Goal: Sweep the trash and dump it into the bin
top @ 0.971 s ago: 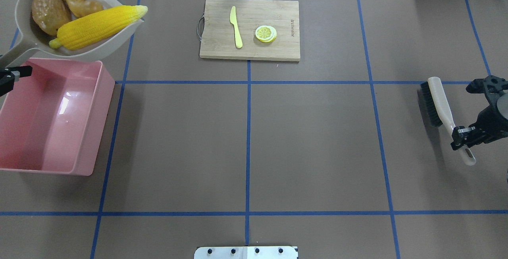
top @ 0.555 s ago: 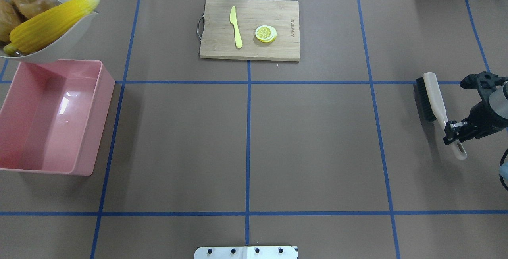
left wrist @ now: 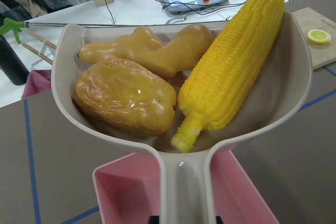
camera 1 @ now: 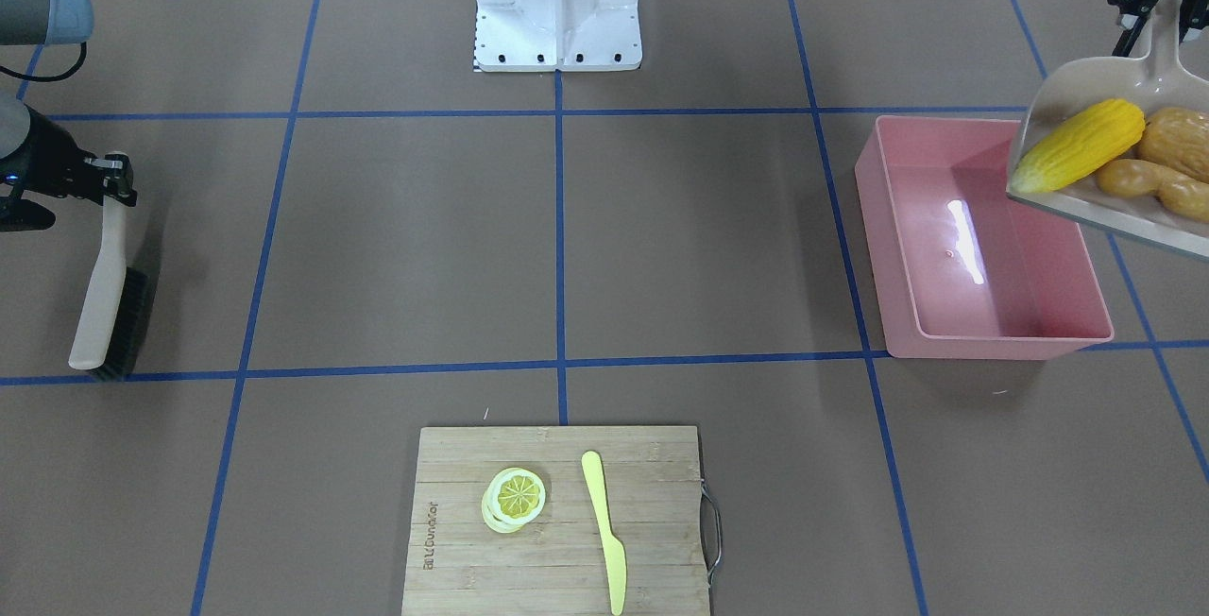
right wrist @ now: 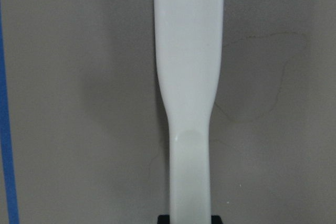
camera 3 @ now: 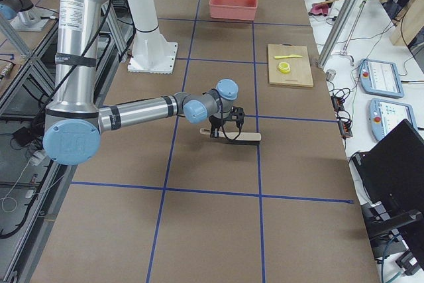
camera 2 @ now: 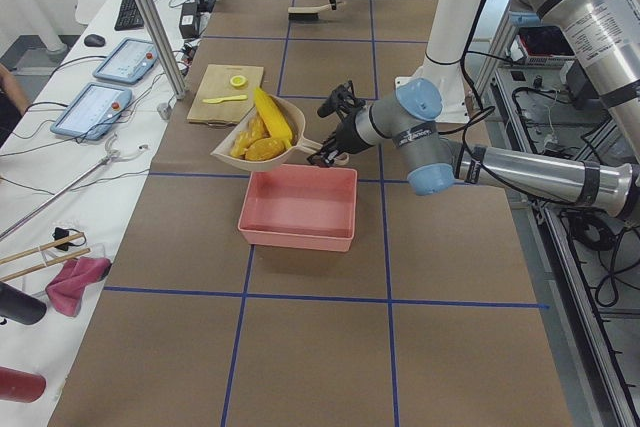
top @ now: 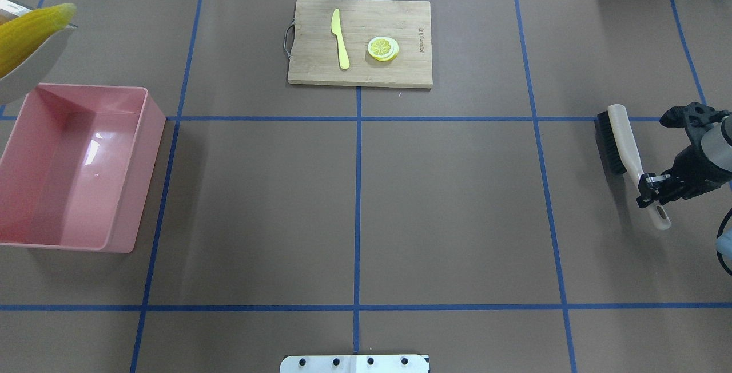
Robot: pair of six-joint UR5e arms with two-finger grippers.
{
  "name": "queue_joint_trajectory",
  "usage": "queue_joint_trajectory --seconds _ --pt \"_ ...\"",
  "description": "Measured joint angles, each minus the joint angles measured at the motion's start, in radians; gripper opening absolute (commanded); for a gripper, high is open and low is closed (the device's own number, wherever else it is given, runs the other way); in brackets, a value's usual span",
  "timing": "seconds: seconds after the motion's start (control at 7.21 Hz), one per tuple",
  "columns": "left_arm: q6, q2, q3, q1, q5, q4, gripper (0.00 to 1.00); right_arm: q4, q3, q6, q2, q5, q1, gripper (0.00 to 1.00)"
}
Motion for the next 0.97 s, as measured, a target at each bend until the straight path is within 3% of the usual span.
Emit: queue_joint_trajectory --seconds 0.14,0.28,0.97 --pt "0.004 0.002 -0.025 -0.010 -0.009 0.045 0.00 -0.010 0.000 0.000 0.004 0.000 0.000 0.64" --pt "0.007 0.002 -0.055 -0.015 -0.013 0.101 0.00 -0.019 0.000 0.000 0.008 0.001 -0.001 1.00" --pt "0.010 0.073 -0.124 -0.028 -0.069 0.222 0.00 -0.025 0.009 -0.004 0.011 0.009 0.022 1.00"
